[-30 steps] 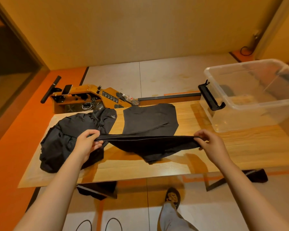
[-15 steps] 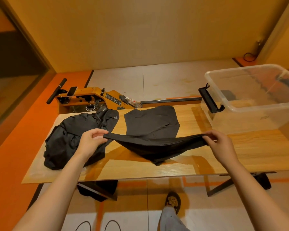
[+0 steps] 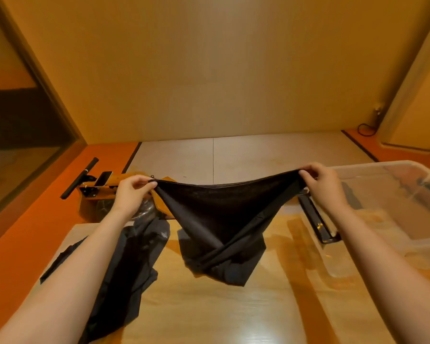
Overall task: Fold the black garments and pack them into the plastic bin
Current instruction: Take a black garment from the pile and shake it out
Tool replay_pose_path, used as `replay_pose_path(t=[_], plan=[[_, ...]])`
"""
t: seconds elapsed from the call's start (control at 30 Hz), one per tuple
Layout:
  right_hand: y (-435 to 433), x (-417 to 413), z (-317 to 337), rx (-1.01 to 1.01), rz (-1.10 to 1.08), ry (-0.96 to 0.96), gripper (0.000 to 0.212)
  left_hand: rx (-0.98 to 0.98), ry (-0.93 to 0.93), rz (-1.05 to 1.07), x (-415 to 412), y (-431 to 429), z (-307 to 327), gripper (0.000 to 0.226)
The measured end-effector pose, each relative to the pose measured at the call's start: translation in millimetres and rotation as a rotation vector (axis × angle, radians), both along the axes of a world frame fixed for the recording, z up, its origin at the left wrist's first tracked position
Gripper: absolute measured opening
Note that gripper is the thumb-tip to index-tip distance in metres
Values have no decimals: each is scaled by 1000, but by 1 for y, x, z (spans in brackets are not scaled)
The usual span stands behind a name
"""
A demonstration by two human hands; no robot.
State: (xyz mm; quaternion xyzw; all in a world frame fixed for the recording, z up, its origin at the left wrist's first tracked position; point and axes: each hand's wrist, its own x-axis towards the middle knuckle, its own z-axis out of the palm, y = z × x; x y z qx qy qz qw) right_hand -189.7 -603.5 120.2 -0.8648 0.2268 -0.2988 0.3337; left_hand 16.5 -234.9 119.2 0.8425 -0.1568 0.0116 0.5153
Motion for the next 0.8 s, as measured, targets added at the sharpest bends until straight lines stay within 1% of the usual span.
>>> replay_pose_path(t=[0.13, 0.27, 0.37, 0.5, 0.63, 0.8], plan=[[-39, 54, 44, -44, 4, -93, 15, -110, -11, 48, 50, -33, 43, 11], [-65, 93, 106, -108, 18, -192, 14, -260, -94, 139, 86, -59, 103, 11], [-75, 112, 150, -159, 23, -285, 15, -319, -196, 161, 98, -68, 148, 14], [-78, 121, 195, -209, 13, -404, 16, -395, -290, 168, 99, -68, 198, 8], [-69, 111, 212, -208, 12, -460, 15, -405, -334, 149, 83, -59, 216, 9], [-49, 78, 190, -226, 19, -455, 13, -399, -321, 120, 50, -35, 196, 13]])
